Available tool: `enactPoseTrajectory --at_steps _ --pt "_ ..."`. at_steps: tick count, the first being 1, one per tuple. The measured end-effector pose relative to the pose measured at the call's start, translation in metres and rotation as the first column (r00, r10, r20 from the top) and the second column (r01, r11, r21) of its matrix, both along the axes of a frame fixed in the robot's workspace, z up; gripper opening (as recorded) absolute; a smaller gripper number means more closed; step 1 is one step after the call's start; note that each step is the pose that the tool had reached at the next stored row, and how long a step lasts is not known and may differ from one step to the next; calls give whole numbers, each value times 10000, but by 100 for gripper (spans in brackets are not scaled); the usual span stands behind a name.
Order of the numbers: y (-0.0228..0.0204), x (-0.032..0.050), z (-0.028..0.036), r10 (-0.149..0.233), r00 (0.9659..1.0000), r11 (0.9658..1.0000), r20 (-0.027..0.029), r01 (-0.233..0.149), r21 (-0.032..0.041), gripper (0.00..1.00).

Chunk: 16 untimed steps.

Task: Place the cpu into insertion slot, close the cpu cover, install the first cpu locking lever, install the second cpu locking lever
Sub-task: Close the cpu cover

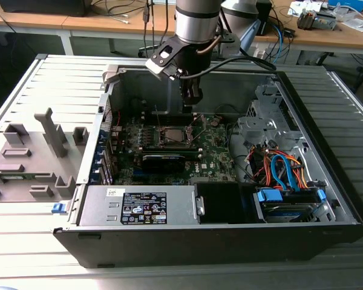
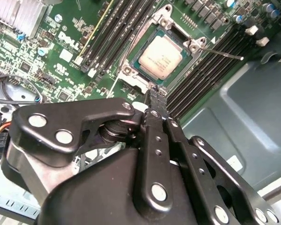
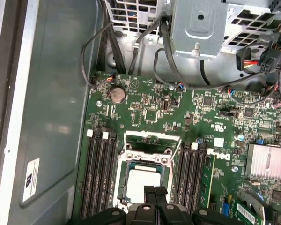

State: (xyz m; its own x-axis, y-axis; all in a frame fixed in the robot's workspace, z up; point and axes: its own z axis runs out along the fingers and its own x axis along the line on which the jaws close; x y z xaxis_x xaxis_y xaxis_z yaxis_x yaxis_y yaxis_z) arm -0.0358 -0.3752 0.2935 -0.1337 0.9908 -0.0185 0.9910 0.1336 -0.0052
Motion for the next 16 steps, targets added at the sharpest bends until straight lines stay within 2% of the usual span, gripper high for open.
enactPoseTrajectory --at_steps 8,16 --pt "-1 67 -10 -1 10000 10000 0 1 0 11" --pt "-2 77 -23 -1 10000 10000 0 1 -1 11"
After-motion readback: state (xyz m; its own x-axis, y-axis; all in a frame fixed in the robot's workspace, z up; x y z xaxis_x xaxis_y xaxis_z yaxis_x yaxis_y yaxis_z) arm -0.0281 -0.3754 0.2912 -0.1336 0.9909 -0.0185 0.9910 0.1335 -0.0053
